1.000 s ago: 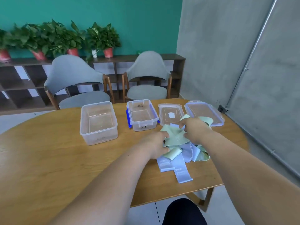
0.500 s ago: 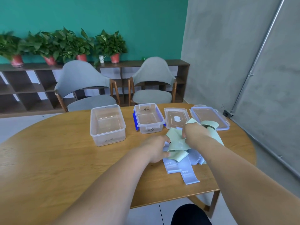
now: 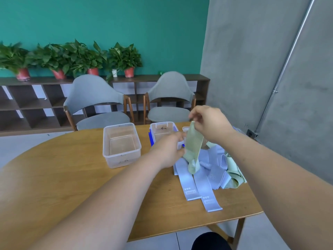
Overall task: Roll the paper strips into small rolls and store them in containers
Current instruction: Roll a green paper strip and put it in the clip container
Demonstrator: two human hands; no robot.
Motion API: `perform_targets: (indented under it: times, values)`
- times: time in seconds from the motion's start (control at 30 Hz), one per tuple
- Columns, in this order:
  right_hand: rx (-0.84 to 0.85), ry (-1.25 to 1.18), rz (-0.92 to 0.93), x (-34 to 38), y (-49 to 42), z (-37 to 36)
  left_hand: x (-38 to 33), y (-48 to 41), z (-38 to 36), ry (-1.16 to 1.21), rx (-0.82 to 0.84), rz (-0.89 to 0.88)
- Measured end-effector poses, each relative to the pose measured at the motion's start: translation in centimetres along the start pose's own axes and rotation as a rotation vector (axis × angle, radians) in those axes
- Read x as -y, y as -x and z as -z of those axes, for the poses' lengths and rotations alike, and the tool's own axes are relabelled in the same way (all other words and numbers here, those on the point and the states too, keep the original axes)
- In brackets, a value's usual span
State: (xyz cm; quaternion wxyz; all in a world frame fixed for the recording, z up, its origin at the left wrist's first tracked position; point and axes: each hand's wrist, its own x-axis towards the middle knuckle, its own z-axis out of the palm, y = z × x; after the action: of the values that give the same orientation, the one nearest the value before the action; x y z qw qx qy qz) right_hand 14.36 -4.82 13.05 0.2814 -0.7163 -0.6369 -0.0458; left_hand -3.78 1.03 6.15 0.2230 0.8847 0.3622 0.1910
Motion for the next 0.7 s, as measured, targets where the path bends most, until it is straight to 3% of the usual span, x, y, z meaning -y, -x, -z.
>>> perform_targets:
  times: [0.37, 0.7]
  values:
    - [-0.206, -0.127, 0.184, 5.9, -1.6, 5.0, -0.8, 1.0, 7.3, 0.194, -0.248, -0.028]
    - [-0.089, -0.365, 0.258, 11.8, -1.7, 4.6, 0.7, 4.3, 11.6, 0.376, -0.315, -0.011]
